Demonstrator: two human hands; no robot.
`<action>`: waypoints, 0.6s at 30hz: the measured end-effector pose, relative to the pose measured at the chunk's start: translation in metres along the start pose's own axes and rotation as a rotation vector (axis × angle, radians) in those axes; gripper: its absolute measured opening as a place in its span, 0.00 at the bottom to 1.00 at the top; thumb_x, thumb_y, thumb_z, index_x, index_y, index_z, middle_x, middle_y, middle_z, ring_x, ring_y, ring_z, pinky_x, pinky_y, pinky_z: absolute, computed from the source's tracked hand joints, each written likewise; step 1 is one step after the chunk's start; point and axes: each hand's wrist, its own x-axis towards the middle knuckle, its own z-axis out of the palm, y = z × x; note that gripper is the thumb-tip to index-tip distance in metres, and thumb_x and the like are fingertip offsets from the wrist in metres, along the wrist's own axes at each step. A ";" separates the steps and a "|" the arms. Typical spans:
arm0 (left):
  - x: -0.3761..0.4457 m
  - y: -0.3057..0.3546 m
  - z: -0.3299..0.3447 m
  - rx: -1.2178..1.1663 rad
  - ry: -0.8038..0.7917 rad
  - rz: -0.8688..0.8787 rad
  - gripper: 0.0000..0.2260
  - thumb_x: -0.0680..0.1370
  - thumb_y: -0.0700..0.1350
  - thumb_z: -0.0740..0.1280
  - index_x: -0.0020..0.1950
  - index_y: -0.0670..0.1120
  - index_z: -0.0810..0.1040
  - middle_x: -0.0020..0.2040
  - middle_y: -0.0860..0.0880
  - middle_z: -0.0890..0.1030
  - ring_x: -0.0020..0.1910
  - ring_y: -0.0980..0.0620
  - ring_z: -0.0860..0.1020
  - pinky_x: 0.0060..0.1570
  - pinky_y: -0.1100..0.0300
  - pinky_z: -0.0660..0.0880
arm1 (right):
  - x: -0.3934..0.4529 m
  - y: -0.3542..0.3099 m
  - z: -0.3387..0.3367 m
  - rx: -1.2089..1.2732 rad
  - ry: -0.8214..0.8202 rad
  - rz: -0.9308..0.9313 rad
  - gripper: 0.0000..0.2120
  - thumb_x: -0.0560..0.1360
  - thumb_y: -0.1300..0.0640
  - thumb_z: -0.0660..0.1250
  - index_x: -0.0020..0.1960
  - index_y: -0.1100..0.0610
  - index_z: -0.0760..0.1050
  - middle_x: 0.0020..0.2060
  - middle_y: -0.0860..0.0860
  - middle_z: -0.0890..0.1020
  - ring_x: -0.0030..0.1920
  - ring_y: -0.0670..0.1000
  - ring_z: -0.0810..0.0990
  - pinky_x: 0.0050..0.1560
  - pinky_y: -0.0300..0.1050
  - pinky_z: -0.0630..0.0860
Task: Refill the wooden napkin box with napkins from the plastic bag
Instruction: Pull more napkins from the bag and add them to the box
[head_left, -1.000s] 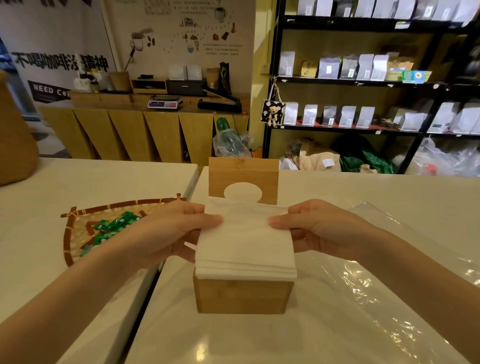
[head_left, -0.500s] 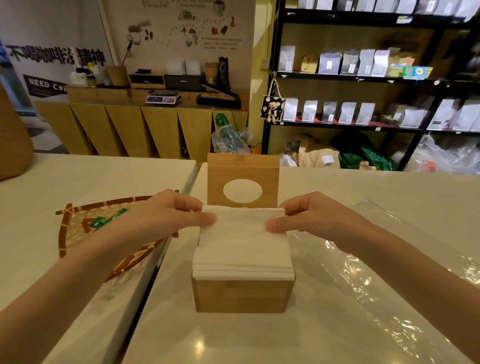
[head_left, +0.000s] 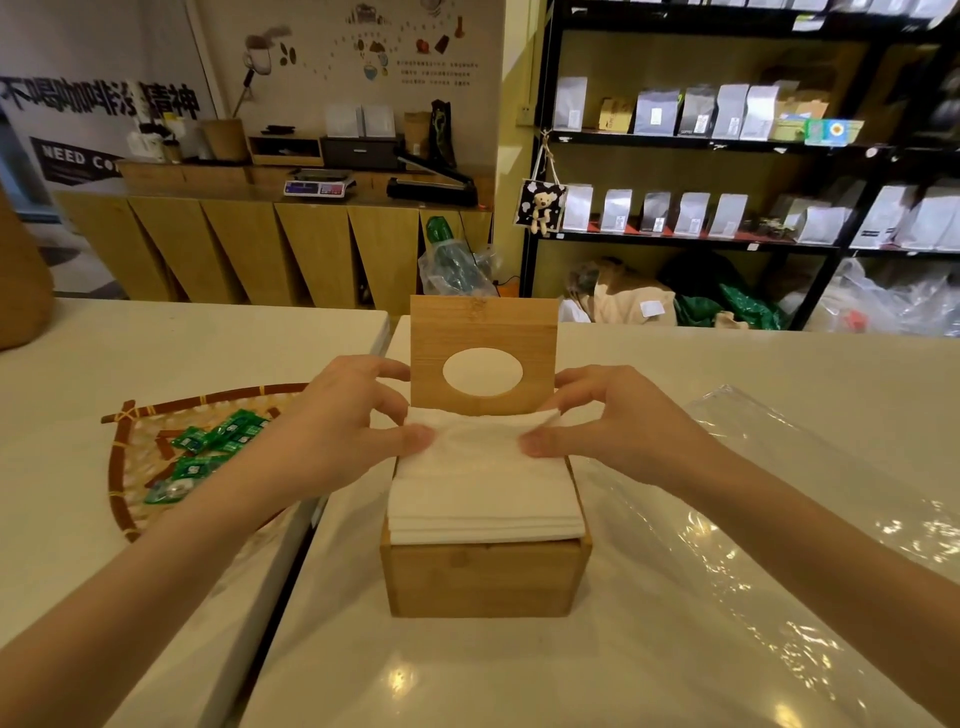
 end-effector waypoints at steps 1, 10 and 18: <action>0.000 0.001 0.001 0.016 0.005 0.002 0.10 0.73 0.52 0.67 0.48 0.49 0.82 0.71 0.54 0.66 0.71 0.53 0.59 0.69 0.50 0.58 | 0.000 0.002 0.003 -0.046 0.019 -0.016 0.11 0.62 0.51 0.77 0.43 0.53 0.84 0.52 0.43 0.79 0.59 0.47 0.70 0.53 0.41 0.66; 0.002 -0.002 0.011 0.148 0.004 0.033 0.09 0.73 0.52 0.66 0.47 0.50 0.83 0.73 0.53 0.64 0.73 0.51 0.56 0.71 0.51 0.54 | -0.001 -0.001 0.012 -0.305 0.035 -0.011 0.12 0.64 0.50 0.75 0.47 0.50 0.83 0.66 0.49 0.72 0.68 0.50 0.60 0.61 0.46 0.61; 0.000 0.005 0.019 0.239 0.049 0.015 0.09 0.73 0.52 0.67 0.46 0.49 0.83 0.73 0.52 0.64 0.74 0.51 0.54 0.71 0.49 0.55 | -0.010 -0.012 0.017 -0.500 0.060 -0.030 0.09 0.67 0.47 0.72 0.46 0.48 0.83 0.57 0.48 0.78 0.64 0.51 0.64 0.59 0.48 0.62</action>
